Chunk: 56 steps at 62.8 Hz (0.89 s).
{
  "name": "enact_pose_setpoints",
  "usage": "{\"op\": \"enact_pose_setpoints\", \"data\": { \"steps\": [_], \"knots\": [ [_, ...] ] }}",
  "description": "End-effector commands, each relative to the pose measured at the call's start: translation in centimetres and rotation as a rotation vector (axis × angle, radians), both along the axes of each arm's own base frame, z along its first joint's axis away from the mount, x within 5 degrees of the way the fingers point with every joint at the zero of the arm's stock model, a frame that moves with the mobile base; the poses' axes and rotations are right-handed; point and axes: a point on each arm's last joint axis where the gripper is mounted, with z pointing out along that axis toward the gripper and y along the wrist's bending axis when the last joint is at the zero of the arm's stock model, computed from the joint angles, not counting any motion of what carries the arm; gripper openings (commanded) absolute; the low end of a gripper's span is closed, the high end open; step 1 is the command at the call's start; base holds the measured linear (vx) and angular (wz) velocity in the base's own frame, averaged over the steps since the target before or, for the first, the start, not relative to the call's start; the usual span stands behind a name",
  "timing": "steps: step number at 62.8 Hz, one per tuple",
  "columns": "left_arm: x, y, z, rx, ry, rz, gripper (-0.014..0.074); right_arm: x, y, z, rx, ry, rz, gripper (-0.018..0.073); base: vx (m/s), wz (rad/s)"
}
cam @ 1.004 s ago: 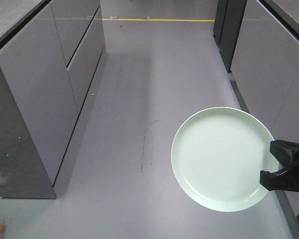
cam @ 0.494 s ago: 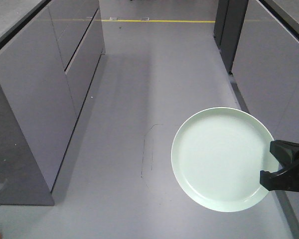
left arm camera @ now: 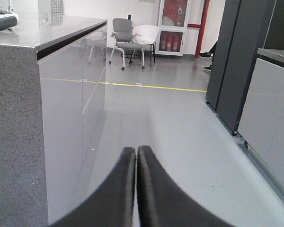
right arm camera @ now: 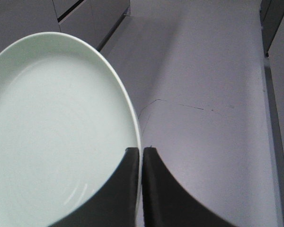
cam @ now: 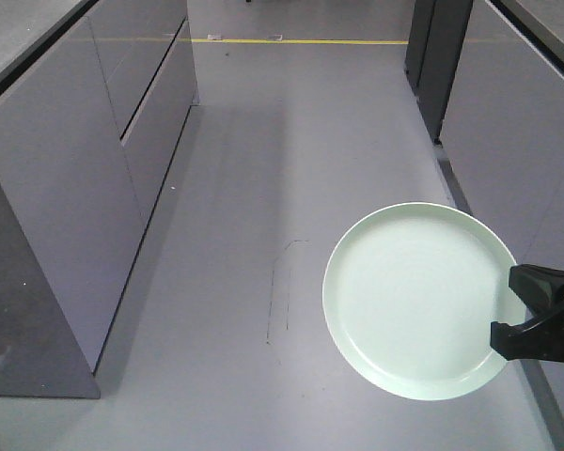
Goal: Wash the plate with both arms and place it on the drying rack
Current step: 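Hold the plate in the right gripper while driving down the aisle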
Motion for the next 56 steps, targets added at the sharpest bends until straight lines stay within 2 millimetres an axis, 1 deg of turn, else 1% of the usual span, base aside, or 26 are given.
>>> {"op": "enact_pose_setpoints", "data": {
  "steps": [1,56],
  "knots": [
    [-0.05,0.01,0.21,-0.018,-0.07,0.0,-0.0006,0.29,-0.04,1.8,0.015,-0.115,-0.004,-0.0008,0.08,0.0],
    [-0.05,0.01,0.21,-0.018,-0.07,0.0,-0.0006,0.3,-0.04,1.81,0.015,-0.117,-0.004,-0.0008,0.11,-0.01]
  ]
}}
